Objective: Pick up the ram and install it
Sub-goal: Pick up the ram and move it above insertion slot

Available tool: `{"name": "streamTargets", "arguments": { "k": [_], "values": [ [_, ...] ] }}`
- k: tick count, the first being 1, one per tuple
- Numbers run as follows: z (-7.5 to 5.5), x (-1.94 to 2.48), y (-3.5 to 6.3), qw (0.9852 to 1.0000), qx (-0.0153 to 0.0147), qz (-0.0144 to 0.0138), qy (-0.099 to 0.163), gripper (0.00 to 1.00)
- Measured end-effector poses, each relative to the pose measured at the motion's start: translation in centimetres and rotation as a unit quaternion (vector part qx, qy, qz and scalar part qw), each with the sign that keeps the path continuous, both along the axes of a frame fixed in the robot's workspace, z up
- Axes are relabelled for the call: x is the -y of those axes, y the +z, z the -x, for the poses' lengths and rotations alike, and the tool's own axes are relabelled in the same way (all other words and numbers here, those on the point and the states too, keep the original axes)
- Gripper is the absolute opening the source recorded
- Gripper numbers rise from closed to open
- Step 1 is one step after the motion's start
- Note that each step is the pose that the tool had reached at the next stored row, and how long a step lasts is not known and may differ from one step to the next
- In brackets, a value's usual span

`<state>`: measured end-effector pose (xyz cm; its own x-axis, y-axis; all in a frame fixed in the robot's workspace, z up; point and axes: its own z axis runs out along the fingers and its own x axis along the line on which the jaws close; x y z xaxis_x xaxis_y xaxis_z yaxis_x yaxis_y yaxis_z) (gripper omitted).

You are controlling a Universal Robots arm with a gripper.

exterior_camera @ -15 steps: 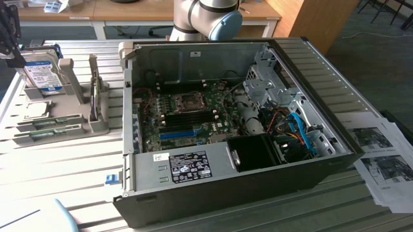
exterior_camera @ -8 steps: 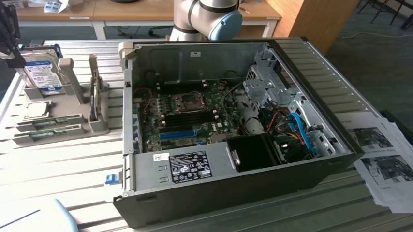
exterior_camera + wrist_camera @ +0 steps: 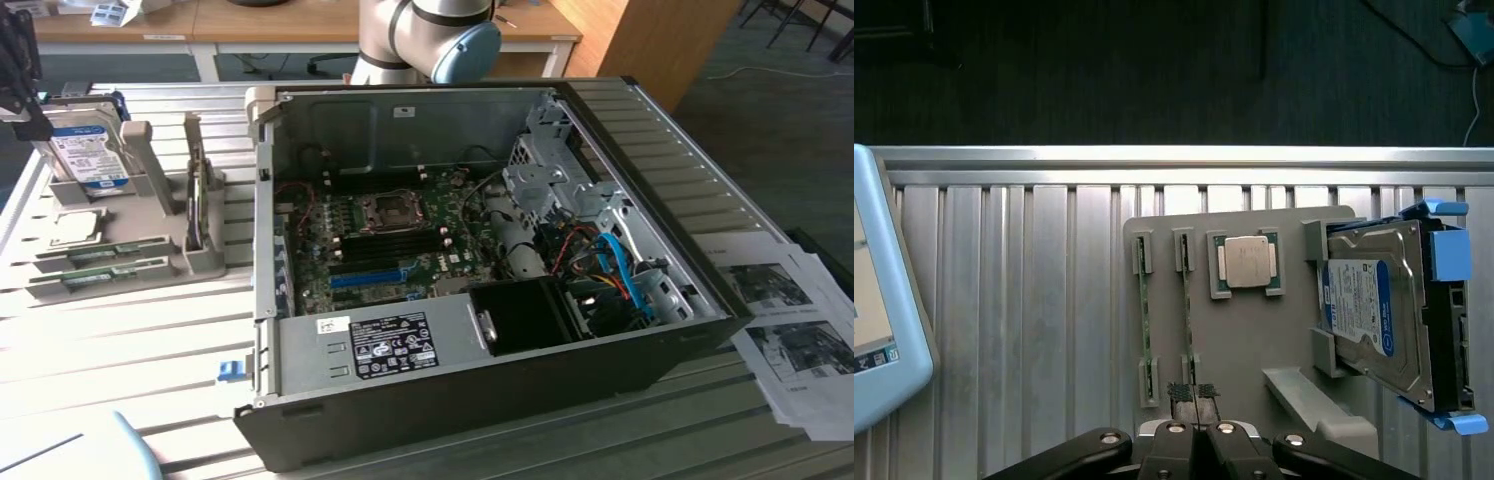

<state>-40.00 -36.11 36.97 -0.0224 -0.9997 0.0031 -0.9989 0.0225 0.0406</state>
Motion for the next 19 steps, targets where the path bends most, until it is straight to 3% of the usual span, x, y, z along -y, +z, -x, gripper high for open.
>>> {"name": "streamTargets", "arguments": {
  "k": [7,19],
  "values": [
    [0.0,0.0,-0.05,0.9992,-0.0001,0.0,0.039,0.09],
    [0.0,0.0,-0.52,0.9991,0.0001,0.0,0.042,0.09]
  ]
}}
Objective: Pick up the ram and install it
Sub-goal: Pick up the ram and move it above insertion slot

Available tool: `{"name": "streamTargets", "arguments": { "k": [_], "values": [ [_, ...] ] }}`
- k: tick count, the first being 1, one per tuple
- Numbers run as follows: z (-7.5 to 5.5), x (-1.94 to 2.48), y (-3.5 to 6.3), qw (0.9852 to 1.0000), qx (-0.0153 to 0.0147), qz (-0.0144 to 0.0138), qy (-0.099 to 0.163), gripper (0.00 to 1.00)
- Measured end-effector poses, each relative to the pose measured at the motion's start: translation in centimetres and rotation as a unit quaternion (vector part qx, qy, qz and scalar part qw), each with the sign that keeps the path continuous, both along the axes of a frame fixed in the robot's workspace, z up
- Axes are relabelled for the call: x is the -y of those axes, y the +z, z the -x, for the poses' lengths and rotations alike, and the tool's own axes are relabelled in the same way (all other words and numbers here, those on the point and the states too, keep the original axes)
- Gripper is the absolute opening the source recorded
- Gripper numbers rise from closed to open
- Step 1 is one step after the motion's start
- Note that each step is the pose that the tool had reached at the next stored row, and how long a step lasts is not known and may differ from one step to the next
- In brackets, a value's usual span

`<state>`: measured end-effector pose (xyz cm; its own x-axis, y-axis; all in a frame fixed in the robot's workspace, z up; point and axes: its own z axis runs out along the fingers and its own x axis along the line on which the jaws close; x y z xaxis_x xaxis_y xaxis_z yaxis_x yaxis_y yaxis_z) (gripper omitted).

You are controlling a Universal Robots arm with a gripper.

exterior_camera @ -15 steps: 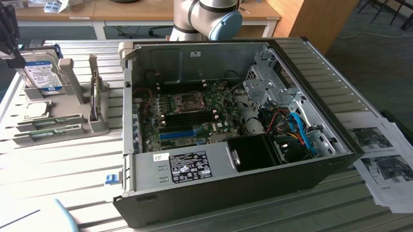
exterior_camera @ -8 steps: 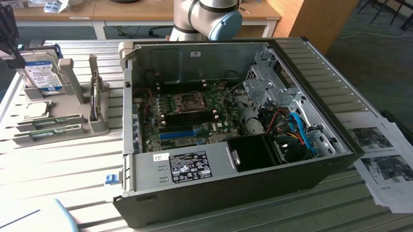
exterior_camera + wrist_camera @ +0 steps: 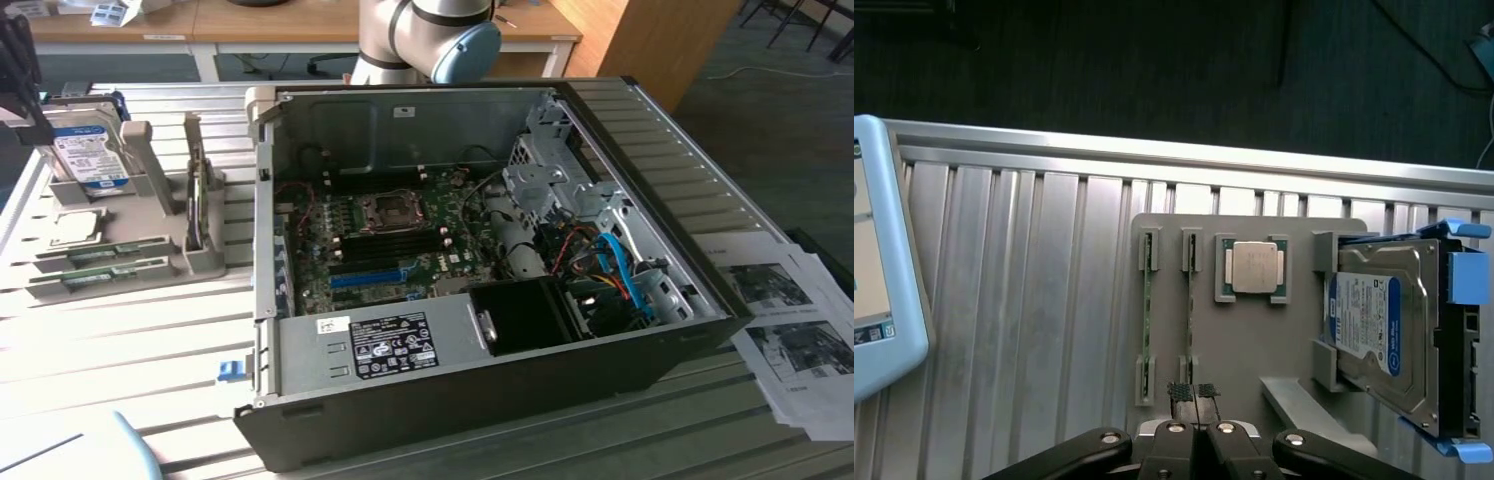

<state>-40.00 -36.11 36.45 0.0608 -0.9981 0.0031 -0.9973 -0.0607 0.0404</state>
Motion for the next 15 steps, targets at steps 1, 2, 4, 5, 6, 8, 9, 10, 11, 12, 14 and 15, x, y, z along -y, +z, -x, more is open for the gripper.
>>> {"name": "streamTargets", "arguments": {
  "k": [1,2,4,5,6,8,9,10,11,12,14,15],
  "values": [
    [0.0,0.0,-0.08,1.0,-0.0001,0.0,0.0,0.09],
    [0.0,0.0,-0.16,1.0,-0.0001,0.0,0.0,0.09],
    [0.0,0.0,-0.32,1.0,0.0,0.0,0.0,0.09],
    [0.0,0.0,-0.4,1.0,0.0,0.0,0.0,0.09],
    [0.0,0.0,-0.49,1.0,0.0,0.0,0.0,0.09],
    [0.0,0.0,-0.69,1.0,0.0,0.0,0.0,0.09],
    [0.0,0.0,-0.8,1.0,-0.0001,0.0,0.0,0.09],
    [0.0,0.0,-0.92,1.0,0.0,0.0,0.0,0.09],
    [0.0,0.0,-1.04,1.0,0.0,0.0,0.0,0.09],
    [0.0,0.0,-1.16,1.0,0.0,0.0,0.0,0.09],
    [0.1,0.0,-1.41,1.0,0.0,0.0,0.0,0.09],
    [0.1,0.0,-1.52,1.0,-0.0001,0.0,0.0,0.09]
  ]
}}
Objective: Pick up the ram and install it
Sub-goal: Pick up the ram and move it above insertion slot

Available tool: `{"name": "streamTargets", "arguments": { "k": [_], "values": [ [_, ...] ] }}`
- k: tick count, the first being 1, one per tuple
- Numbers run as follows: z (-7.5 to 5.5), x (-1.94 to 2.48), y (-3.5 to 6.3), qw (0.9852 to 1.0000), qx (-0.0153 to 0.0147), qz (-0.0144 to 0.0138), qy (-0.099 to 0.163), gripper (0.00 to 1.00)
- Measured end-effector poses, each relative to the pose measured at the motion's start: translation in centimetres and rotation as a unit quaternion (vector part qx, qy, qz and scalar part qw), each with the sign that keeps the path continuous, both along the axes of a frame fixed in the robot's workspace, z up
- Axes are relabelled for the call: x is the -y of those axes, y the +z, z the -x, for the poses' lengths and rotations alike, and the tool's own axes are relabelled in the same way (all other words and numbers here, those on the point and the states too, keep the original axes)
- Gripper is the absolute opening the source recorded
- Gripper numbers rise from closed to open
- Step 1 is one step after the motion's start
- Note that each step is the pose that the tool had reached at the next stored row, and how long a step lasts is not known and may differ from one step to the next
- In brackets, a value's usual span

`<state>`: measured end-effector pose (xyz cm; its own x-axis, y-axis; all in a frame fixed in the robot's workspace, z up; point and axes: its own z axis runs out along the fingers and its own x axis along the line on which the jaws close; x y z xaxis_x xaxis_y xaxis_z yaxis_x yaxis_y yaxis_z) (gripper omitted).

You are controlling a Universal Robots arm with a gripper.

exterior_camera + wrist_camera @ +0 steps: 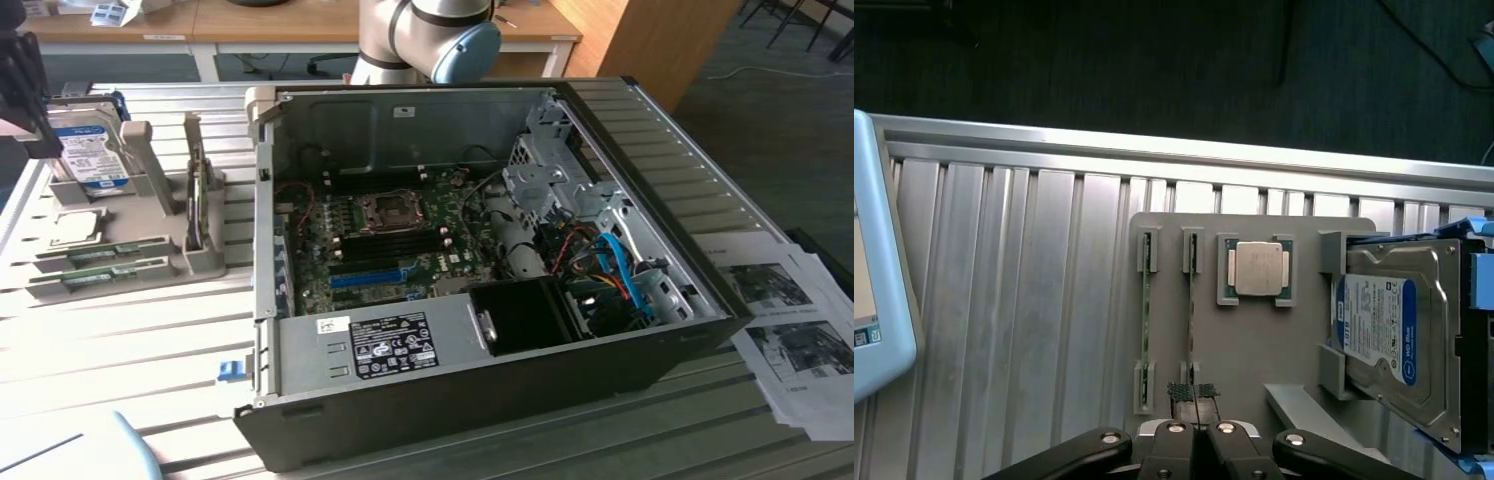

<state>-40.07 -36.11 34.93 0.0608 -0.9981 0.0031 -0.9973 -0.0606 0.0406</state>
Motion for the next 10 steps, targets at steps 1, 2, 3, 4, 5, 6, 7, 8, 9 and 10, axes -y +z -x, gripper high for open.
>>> {"name": "streamTargets", "arguments": {
  "k": [1,2,3,4,5,6,7,8,9,10],
  "values": [
    [0.0,0.0,-0.12,1.0,0.0001,0.0,0.0,0.09],
    [0.0,0.0,-0.23,1.0,0.0001,0.0,0.0,0.09],
    [0.0,0.0,-0.34,1.0,0.0001,0.0,0.0,0.09],
    [0.1,0.0,-0.46,1.0,0.0001,0.0,0.0,0.09],
    [0.1,0.0,-0.57,1.0,0.0,0.0,0.0,0.09],
    [0.1,0.0,-0.69,1.0,0.0001,0.0,0.0,0.09],
    [0.1,0.0,-0.79,1.0,0.0,0.0,0.0,0.09],
    [0.1,0.0,-0.9,1.0,0.0001,0.0,0.0,0.09],
    [0.1,0.0,-1.03,1.0,0.0001,0.0,0.0,0.09],
    [0.1,0.0,-1.12,1.0,0.0,0.0,0.0,0.09]
  ]
}}
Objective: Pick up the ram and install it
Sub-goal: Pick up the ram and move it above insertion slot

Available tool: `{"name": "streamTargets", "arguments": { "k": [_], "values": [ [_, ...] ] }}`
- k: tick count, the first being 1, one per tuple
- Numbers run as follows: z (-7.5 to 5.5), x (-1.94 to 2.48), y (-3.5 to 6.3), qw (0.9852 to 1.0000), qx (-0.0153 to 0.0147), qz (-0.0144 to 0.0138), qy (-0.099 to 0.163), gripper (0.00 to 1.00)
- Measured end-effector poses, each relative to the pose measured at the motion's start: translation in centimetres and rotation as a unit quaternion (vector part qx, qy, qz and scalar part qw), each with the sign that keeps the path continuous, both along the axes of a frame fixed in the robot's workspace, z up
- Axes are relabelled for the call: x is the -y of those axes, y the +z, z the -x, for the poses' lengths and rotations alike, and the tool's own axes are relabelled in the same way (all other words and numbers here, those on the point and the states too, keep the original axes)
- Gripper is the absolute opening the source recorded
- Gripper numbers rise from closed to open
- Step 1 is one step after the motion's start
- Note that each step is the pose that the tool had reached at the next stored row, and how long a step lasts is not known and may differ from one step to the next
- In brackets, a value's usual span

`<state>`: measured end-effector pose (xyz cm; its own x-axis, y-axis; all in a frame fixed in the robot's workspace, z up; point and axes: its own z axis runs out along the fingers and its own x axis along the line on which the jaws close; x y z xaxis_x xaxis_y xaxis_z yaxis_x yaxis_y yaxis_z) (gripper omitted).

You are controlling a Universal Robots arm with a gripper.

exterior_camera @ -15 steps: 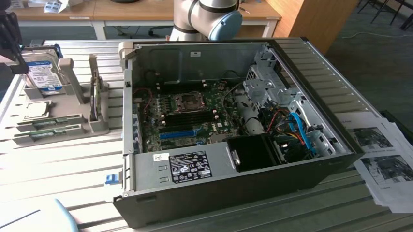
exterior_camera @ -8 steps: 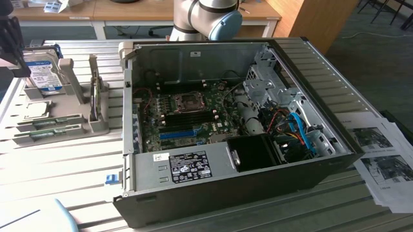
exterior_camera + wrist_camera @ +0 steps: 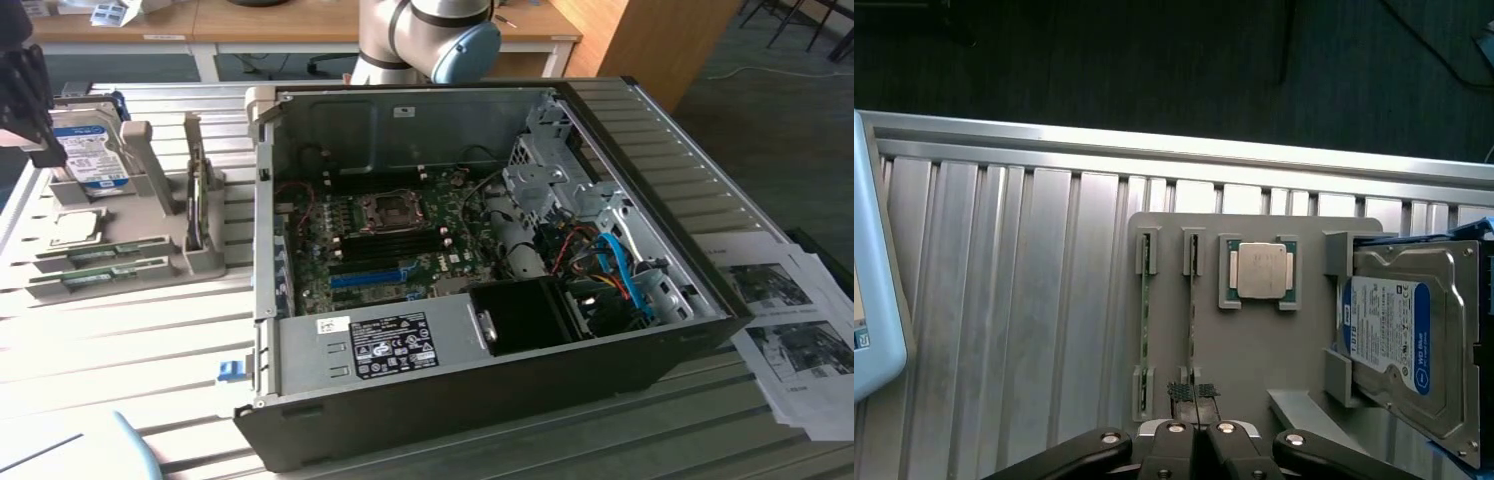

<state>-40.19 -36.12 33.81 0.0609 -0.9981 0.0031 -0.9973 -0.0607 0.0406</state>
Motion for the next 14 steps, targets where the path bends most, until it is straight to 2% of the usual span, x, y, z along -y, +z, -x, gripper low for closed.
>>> {"name": "streamTargets", "arguments": {
  "k": [14],
  "values": [
    [0.1,0.0,-1.54,1.0,0.0,0.0,0.0,0.09]
  ]
}}
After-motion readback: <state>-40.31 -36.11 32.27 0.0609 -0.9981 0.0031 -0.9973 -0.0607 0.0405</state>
